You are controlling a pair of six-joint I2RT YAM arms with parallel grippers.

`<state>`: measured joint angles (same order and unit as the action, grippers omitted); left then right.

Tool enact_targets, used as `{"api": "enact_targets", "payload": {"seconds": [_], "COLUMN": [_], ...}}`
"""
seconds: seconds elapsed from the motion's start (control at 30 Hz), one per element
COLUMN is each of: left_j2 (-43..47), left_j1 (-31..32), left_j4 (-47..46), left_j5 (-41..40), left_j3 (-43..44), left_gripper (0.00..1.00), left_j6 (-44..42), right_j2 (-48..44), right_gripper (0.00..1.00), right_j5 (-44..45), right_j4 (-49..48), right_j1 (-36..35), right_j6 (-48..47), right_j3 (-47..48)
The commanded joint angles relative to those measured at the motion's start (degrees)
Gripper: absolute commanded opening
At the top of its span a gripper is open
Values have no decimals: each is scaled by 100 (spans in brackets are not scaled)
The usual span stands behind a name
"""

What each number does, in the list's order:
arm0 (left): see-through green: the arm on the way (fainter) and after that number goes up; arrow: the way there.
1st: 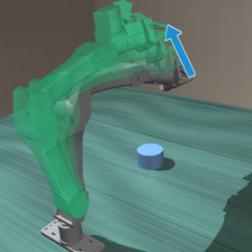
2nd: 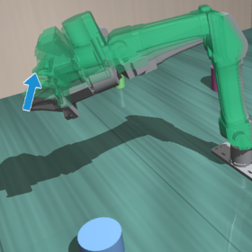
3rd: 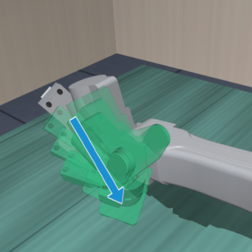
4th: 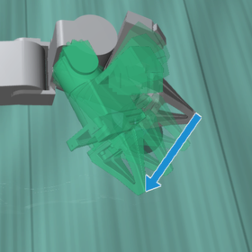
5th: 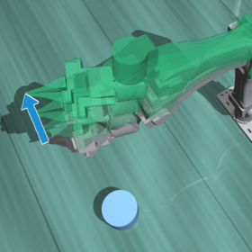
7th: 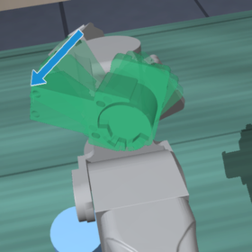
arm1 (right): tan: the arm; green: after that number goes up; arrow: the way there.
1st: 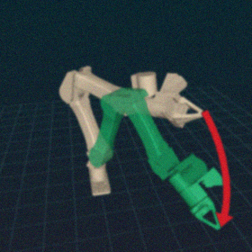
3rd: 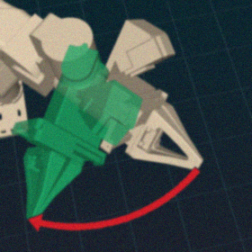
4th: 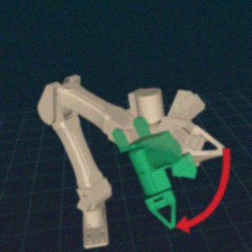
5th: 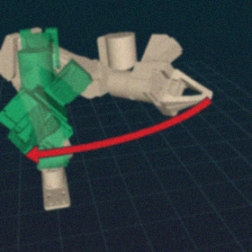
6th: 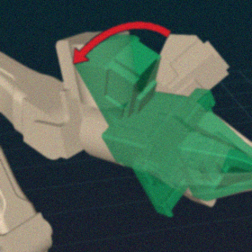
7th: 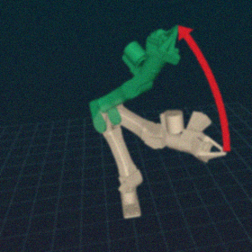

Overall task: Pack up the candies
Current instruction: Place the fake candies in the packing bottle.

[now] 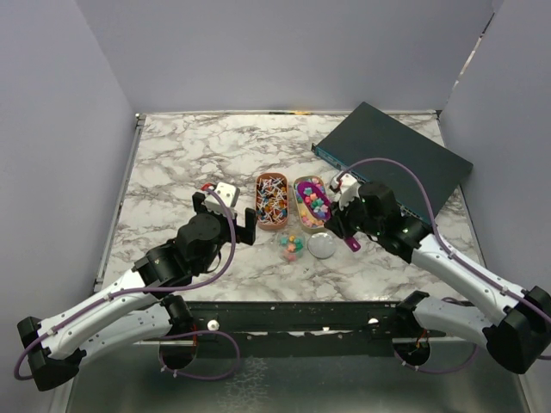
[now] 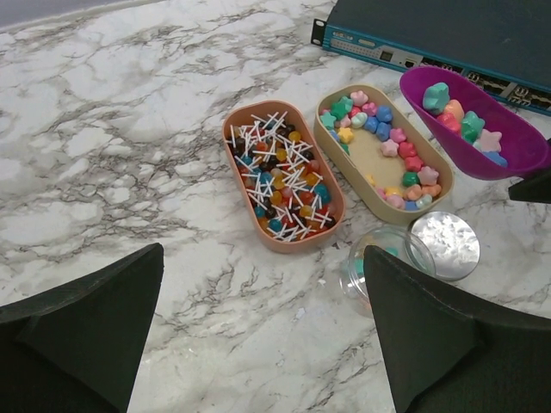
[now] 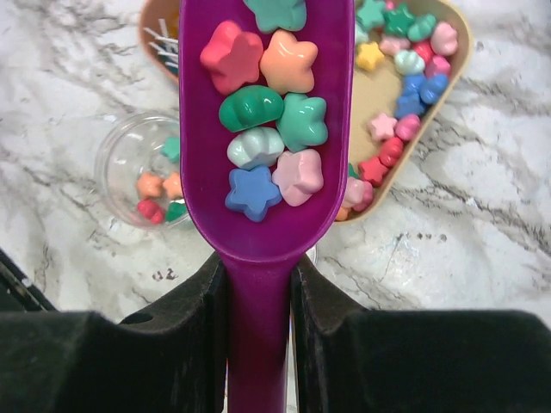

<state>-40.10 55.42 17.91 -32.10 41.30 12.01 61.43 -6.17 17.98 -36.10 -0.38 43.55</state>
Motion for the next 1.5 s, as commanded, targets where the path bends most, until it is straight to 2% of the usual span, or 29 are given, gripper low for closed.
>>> {"api": "enact_targets", "payload": {"seconds": [0.0, 0.17, 0.37, 0.73, 1.13, 1.47], "left_j2": [-58, -233, -411, -715, -716, -742], "left_j1": [-30, -31, -33, -35, -31, -31], "left_j4": [32, 28, -14, -27, -36, -38], "left_j5": [278, 548, 994, 1858, 1821, 1678], "left_j3": [208, 531, 742, 817, 630, 562], "left_gripper": [99, 99, 99, 99, 99, 99], "left_j6": [85, 213, 392, 549, 658, 680], "right_j2": [-463, -513, -323, -374, -789, -1554], "right_gripper": [1, 1, 1, 1, 1, 1], "right_j5": [-1029, -1727, -1755, -2210, -2538, -2952], "right_j4": [-320, 144, 711, 997, 632, 24], "right_j1": [-62, -94, -216, -308, -312, -310], "right_j6": [-1226, -2175, -2868, -3559, -3627, -3518], "right_j3": [-158, -68, 265, 599, 435, 52]}}
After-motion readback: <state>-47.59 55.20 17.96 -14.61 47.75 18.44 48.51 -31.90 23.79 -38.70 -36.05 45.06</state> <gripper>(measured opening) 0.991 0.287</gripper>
